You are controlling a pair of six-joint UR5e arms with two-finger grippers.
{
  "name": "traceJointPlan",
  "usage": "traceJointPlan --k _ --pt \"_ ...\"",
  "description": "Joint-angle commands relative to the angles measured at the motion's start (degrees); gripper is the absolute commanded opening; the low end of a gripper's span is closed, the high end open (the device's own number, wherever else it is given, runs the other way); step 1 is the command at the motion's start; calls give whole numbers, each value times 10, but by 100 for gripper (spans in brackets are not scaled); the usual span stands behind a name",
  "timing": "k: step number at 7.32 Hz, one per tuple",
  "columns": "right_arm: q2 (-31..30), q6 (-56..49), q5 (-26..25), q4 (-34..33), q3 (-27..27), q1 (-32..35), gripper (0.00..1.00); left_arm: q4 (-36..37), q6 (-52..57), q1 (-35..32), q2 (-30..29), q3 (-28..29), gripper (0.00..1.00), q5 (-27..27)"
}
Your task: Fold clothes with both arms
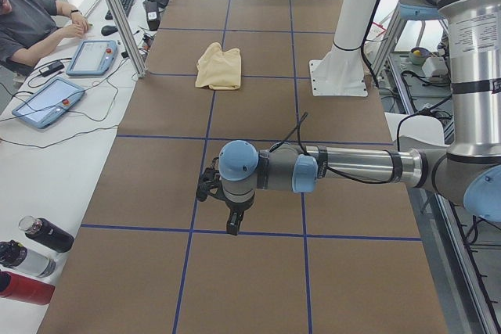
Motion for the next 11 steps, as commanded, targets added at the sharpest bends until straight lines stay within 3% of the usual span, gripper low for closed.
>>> traceJointPlan --k 1,11 --pt "0 0 1 1 1 0 100 0 2 1 0 1 100 -1" --pt "-2 3 3 14 2 0 100 0 1 1 0 6 100 2"
